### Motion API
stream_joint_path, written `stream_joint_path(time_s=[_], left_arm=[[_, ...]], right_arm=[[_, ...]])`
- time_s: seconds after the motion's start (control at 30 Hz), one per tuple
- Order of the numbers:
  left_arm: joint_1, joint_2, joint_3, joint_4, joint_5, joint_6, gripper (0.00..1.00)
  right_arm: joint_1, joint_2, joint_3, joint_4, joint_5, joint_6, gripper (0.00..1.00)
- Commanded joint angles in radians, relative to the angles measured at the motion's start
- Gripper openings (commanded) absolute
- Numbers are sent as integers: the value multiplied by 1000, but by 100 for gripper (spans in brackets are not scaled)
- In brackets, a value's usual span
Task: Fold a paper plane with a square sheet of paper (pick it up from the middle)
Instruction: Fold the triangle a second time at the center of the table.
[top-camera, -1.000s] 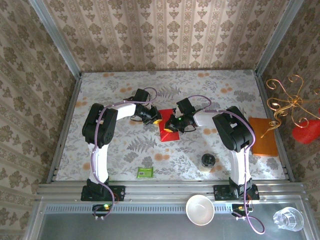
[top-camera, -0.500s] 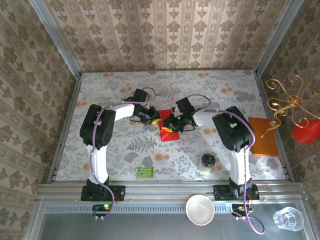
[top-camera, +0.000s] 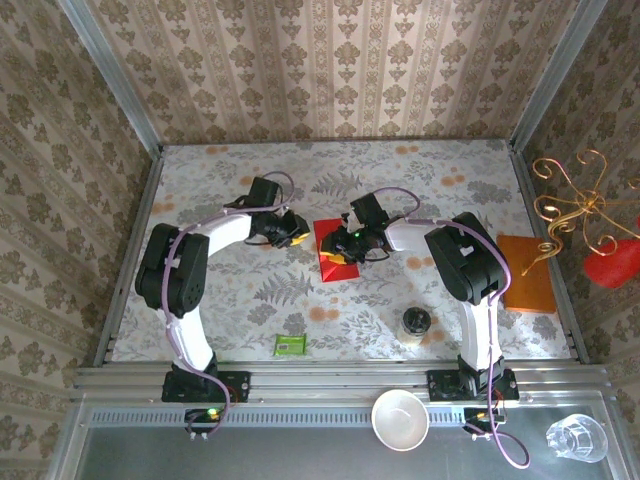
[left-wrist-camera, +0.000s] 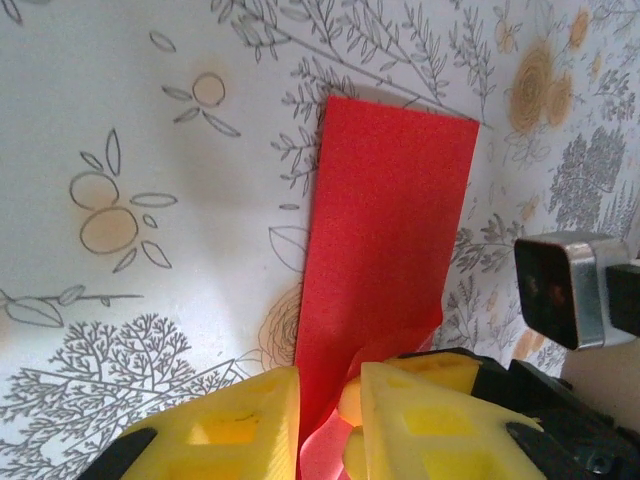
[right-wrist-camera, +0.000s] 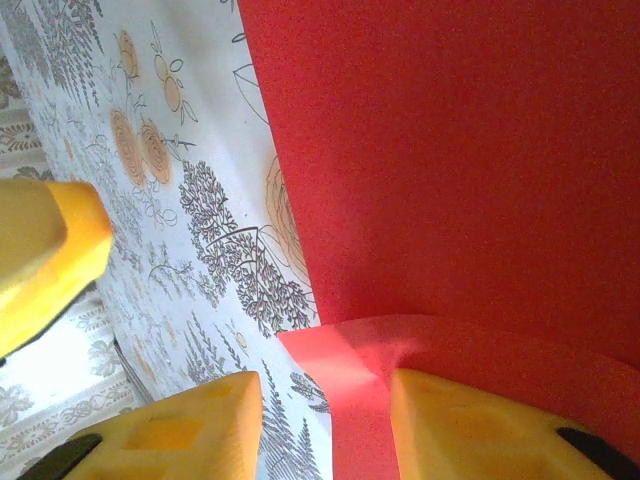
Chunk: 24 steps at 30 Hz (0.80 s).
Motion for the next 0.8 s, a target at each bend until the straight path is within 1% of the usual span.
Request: stream_joint_path(time_s=[0.0, 0.03, 0.17, 0.2, 0.3, 0.37, 0.4, 0.57, 0.77], left_arm=[[-16, -32, -22, 16, -11, -17, 25], [-20, -32, -24, 19, -10, -19, 24], [-34, -20, -23, 23, -6, -20, 16], [-68, -15, -20, 23, -5, -20, 13], [-96, 5, -13, 26, 0, -22, 6], [-114, 22, -7, 26, 0, -22, 1], [-120, 31, -6, 26, 0, -24, 0], [-136, 66, 8, 23, -5, -25, 0], [-136, 96, 22, 7, -24, -19, 0]], right_arm=[[-1, 52, -24, -75, 72, 0, 41], [-1, 54, -24, -82, 75, -1, 39], [-1, 61, -24, -117, 96, -11, 26], [-1, 64, -24, -127, 101, -12, 23], [-1, 73, -20, -150, 114, -11, 12], [-3, 81, -12, -162, 115, -8, 8], [-2, 84, -8, -169, 118, -6, 6], [-3, 88, 10, -206, 138, -7, 4], [-3, 88, 13, -215, 143, -6, 4]])
